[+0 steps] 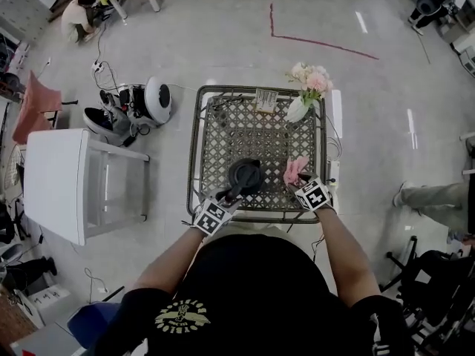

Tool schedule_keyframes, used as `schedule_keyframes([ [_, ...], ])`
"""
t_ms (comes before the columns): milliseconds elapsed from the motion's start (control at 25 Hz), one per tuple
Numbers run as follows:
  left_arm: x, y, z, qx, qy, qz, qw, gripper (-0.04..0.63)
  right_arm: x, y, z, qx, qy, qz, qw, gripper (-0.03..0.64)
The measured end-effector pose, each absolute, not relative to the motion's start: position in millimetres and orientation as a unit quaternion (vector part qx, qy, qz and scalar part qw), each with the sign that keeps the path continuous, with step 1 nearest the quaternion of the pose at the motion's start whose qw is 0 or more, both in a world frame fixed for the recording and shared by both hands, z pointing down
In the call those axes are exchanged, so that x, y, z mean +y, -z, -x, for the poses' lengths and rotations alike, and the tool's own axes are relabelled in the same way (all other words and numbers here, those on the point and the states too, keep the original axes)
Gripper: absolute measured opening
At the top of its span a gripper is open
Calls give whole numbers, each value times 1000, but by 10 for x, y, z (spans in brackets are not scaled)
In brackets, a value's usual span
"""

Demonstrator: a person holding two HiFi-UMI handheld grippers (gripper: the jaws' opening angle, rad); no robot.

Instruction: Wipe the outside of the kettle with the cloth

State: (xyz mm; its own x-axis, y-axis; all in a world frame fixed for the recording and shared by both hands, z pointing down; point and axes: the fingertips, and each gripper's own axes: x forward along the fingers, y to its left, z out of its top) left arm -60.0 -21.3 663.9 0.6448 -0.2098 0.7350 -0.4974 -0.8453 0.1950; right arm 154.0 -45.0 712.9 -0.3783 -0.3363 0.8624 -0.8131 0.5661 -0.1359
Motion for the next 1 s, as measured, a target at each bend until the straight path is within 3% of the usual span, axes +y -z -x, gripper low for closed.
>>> schedule_keyframes([
  [240,-378,-6246,648,-249,-324,-896,176,167,-388,-6740,-1526,-796,-278,-390,371,183],
  [480,-477,-5676,711,-297,-254,-906,160,183,-409,-5993,-1515,-820,-253,-440,266,179],
  [640,-580,-5109,778,-342,-184,-910,143,180,-410,-5439,-1538,-832,-193,-475,212,102],
  [800,-699,-4400,810,-390,-98,-910,100,51,-399,-4834,-1651,-833,-133,-516,152,31],
  [1000,-755,-3661,793,-422,-37,-905,52,9,-349,-4123,-1677,-838,-74,-531,99,12],
])
